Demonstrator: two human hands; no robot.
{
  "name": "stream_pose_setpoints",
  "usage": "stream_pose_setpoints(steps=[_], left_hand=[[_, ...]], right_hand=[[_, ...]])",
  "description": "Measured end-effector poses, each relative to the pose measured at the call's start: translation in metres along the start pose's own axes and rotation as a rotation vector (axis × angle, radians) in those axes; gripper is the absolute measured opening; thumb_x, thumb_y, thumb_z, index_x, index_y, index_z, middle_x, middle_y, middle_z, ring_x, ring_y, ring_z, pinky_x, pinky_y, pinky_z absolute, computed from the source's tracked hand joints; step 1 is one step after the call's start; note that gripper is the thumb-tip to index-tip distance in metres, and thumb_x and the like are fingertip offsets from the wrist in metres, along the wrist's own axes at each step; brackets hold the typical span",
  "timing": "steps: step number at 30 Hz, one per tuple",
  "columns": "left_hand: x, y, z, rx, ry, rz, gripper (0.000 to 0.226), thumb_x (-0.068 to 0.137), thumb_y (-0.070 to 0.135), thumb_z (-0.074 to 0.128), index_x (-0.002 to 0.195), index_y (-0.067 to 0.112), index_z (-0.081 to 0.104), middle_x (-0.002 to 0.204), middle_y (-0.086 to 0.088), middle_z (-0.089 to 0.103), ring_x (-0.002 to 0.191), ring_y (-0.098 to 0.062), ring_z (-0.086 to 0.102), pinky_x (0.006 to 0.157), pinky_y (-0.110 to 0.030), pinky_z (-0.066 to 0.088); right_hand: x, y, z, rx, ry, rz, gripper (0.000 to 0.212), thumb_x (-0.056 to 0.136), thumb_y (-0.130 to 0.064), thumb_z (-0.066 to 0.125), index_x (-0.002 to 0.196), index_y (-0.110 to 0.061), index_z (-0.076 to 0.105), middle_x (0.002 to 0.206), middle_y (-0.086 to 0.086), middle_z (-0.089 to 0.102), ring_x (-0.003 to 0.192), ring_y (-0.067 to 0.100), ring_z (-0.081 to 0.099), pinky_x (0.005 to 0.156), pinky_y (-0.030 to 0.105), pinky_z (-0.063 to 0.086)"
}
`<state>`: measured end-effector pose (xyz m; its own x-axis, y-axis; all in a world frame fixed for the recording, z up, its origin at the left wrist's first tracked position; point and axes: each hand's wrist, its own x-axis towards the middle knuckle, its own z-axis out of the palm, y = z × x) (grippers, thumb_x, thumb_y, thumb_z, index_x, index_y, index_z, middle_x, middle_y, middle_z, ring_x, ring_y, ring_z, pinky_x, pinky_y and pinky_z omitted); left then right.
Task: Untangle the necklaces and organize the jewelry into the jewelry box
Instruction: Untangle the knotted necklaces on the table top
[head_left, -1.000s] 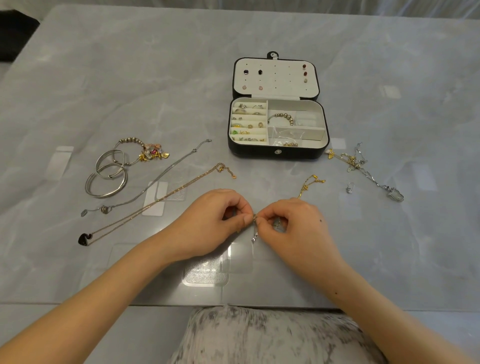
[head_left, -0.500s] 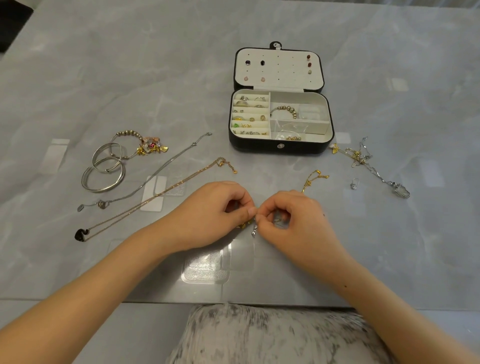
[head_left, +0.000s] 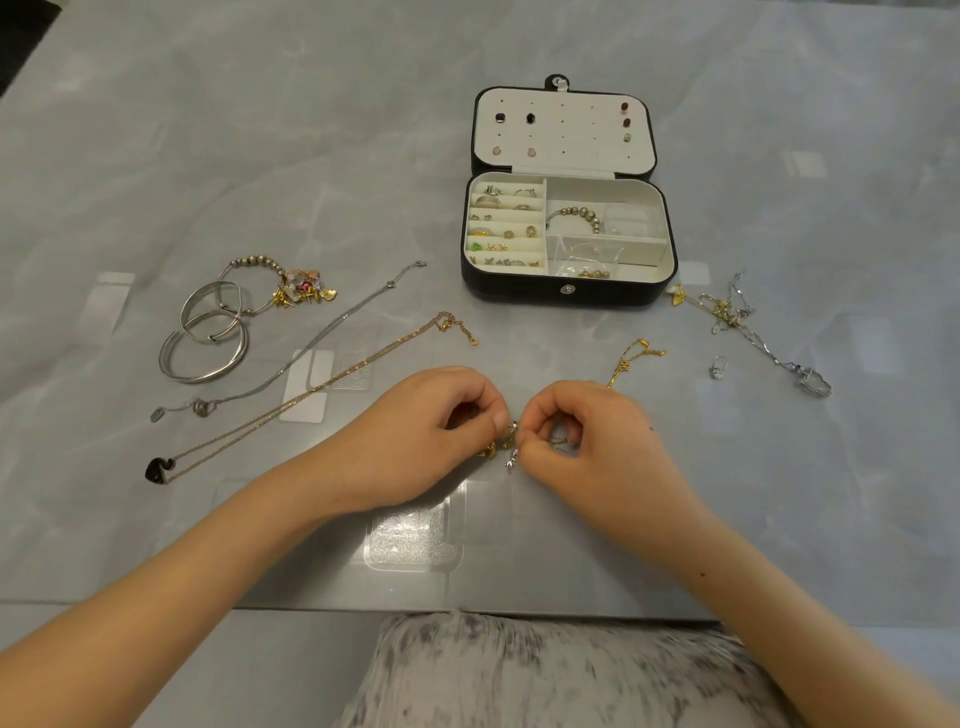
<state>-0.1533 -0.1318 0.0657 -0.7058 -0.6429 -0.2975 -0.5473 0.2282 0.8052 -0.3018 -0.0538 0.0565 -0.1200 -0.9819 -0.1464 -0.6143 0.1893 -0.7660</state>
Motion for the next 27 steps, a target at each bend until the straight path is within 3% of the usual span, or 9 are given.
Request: stream_pose_setpoints(steps=[9, 13, 16, 19, 25, 27], left_hand=[[-0.0031, 0.0008, -0.0019, -0.045, 0.011, -0.039, 0.012, 0.088, 0.015, 0.056, 0.079, 0.021, 0.063, 0.076, 0.01, 0.059, 0.069, -0.001, 0.052, 0.068, -0.016, 0.043], [-0.0023, 0.0017, 0.0017, -0.028, 0.088, -0.043, 0.01, 0.089, 0.02, 0.057, 0.083, 0.019, 0.065, 0.073, 0.012, 0.059, 0.067, 0.003, 0.052, 0.063, -0.01, 0.039], [-0.0017, 0.0014, 0.0019, -0.019, 0.094, -0.043, 0.013, 0.089, 0.023, 0.056, 0.086, 0.02, 0.068, 0.077, 0.012, 0.064, 0.073, 0.003, 0.055, 0.066, -0.01, 0.04], [-0.0019, 0.0021, 0.0026, -0.046, 0.08, -0.054, 0.009, 0.087, 0.022, 0.061, 0.086, 0.022, 0.07, 0.08, 0.009, 0.068, 0.073, 0.0, 0.058, 0.068, -0.013, 0.043], [-0.0013, 0.0038, 0.0036, -0.065, 0.071, -0.061, 0.005, 0.082, 0.021, 0.067, 0.08, 0.025, 0.068, 0.077, 0.002, 0.068, 0.072, -0.012, 0.06, 0.071, -0.027, 0.048], [-0.0007, 0.0036, 0.0026, -0.084, 0.06, -0.065, 0.006, 0.083, 0.02, 0.066, 0.079, 0.023, 0.068, 0.074, 0.001, 0.068, 0.067, -0.011, 0.058, 0.068, -0.025, 0.047]], right_hand=[[-0.0026, 0.0004, -0.0004, -0.029, 0.012, 0.02, 0.017, 0.072, -0.019, 0.064, 0.062, -0.03, 0.056, 0.062, -0.015, 0.059, 0.072, -0.001, 0.051, 0.061, 0.008, 0.036], [-0.0024, -0.002, -0.0026, 0.038, -0.007, 0.068, 0.018, 0.073, -0.019, 0.063, 0.061, -0.03, 0.057, 0.056, -0.03, 0.053, 0.06, -0.005, 0.049, 0.056, 0.009, 0.037], [-0.0004, -0.0009, -0.0042, 0.132, 0.01, 0.122, 0.007, 0.071, -0.024, 0.063, 0.064, -0.025, 0.062, 0.05, -0.018, 0.051, 0.047, 0.001, 0.043, 0.048, 0.012, 0.033], [-0.0005, -0.0014, -0.0057, 0.198, -0.002, 0.126, 0.006, 0.071, -0.025, 0.065, 0.066, -0.021, 0.064, 0.05, -0.009, 0.049, 0.04, 0.002, 0.04, 0.044, 0.011, 0.029], [-0.0005, 0.0001, -0.0068, 0.204, -0.002, 0.119, 0.005, 0.07, -0.025, 0.066, 0.065, -0.023, 0.066, 0.05, -0.012, 0.049, 0.042, 0.001, 0.041, 0.045, 0.011, 0.028], [-0.0007, 0.0009, -0.0065, 0.182, 0.013, 0.107, 0.005, 0.07, -0.024, 0.067, 0.065, -0.023, 0.065, 0.049, -0.013, 0.048, 0.045, 0.002, 0.041, 0.048, 0.012, 0.029]])
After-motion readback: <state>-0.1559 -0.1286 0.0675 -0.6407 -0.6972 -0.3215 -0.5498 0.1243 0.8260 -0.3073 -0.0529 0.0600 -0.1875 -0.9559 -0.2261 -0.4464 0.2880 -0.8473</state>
